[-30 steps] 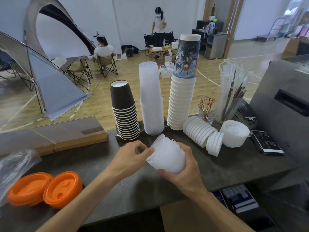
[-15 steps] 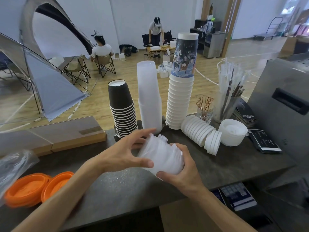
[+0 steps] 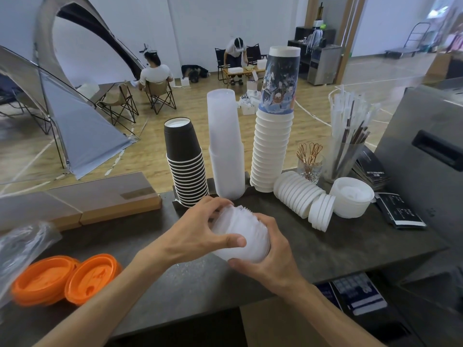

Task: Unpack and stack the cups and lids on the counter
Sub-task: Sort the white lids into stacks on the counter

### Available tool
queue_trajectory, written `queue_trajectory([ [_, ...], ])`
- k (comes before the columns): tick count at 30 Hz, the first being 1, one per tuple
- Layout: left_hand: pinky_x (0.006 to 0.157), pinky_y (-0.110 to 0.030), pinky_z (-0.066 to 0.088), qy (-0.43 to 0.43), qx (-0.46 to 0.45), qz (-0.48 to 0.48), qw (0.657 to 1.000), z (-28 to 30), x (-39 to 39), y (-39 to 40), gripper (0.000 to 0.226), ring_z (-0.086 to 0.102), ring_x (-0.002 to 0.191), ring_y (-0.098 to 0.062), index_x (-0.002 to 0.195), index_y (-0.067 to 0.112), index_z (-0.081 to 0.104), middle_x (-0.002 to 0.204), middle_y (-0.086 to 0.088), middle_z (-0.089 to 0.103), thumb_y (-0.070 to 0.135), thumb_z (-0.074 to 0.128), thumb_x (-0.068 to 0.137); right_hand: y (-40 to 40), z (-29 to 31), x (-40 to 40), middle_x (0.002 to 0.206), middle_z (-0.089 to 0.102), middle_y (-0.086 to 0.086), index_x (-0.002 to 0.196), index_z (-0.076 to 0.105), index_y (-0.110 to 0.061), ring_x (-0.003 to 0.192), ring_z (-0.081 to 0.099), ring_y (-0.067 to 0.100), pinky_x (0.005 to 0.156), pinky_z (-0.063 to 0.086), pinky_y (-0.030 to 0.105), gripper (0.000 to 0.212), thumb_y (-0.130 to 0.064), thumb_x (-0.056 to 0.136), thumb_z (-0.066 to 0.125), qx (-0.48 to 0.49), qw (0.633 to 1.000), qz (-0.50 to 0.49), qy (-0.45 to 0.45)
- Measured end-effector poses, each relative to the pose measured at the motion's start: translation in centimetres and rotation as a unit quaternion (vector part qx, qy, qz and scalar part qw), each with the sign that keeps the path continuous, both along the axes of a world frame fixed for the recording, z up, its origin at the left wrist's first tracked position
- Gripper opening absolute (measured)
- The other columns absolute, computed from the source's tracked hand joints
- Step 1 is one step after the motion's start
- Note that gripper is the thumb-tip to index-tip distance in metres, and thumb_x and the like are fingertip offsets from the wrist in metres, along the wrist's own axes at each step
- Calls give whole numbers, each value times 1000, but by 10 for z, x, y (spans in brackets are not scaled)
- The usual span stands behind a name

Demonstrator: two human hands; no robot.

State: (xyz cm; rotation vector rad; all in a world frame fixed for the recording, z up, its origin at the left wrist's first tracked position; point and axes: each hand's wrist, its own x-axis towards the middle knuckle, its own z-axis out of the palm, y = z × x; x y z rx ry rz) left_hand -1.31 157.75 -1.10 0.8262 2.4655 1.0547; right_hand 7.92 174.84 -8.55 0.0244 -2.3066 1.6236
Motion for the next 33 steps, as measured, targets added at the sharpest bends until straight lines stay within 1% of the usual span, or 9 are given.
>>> queue_trajectory([
  [4,92,-11,41,-7,11,-7,1000,-2,4,3,93,50,118,1,129,43,43,126,22,50,88,64,50,1,4,-1,122,47,-33,128,38,-51,118,53,-2,80,54,12,83,-50,64,92,17,1000,9,13],
  [7,89,-9,35,6,10,-23,1000,-3,5,5,88,44,121,5,129,49,43,132,20,47,90,61,54,2,5,-1,121,48,-31,128,40,-47,116,54,-1,79,53,11,83,-45,63,94,16,1000,10,17],
  [12,94,-14,36,34,25,-49,998,-4,6,7,86,43,121,5,132,52,44,130,26,43,93,57,57,6,7,-1,117,55,-26,125,43,-50,111,60,4,79,55,17,84,-43,60,95,-19,1000,5,2],
  [15,96,-13,34,42,37,-57,997,-8,8,9,82,41,124,6,131,54,43,131,32,40,95,52,61,9,9,-2,117,53,-28,125,42,-50,111,58,1,79,54,16,84,-42,61,95,-18,1000,15,-9],
  [18,96,-13,34,44,43,-52,997,-11,11,10,74,39,125,11,128,62,39,132,36,39,96,50,63,11,9,-2,119,51,-28,127,41,-50,113,57,1,81,56,18,84,-49,61,93,-11,1000,22,-19],
  [21,98,-12,32,49,54,-53,996,-14,12,11,74,36,128,14,134,67,33,136,40,35,95,44,66,11,9,-2,120,51,-27,128,39,-50,114,57,2,83,59,23,86,-55,60,90,-15,999,29,-31],
  [26,103,-13,22,70,32,-74,994,-18,14,14,75,24,136,18,146,66,17,148,43,21,93,25,76,11,10,-3,117,54,-28,128,42,-43,114,59,2,79,58,21,82,-38,65,95,-42,998,38,-31],
  [30,114,-21,20,106,0,-122,987,-17,10,13,77,16,145,11,154,54,10,158,35,12,80,38,87,11,8,-6,119,53,-28,131,41,-39,115,57,1,82,56,19,86,-47,62,92,-36,998,34,-27],
  [33,119,-28,19,127,-38,-135,982,-17,3,14,72,12,146,11,154,56,9,160,34,11,68,46,94,9,2,-11,119,54,-29,132,42,-40,116,57,0,83,56,19,87,-45,62,93,-61,996,33,-47],
])
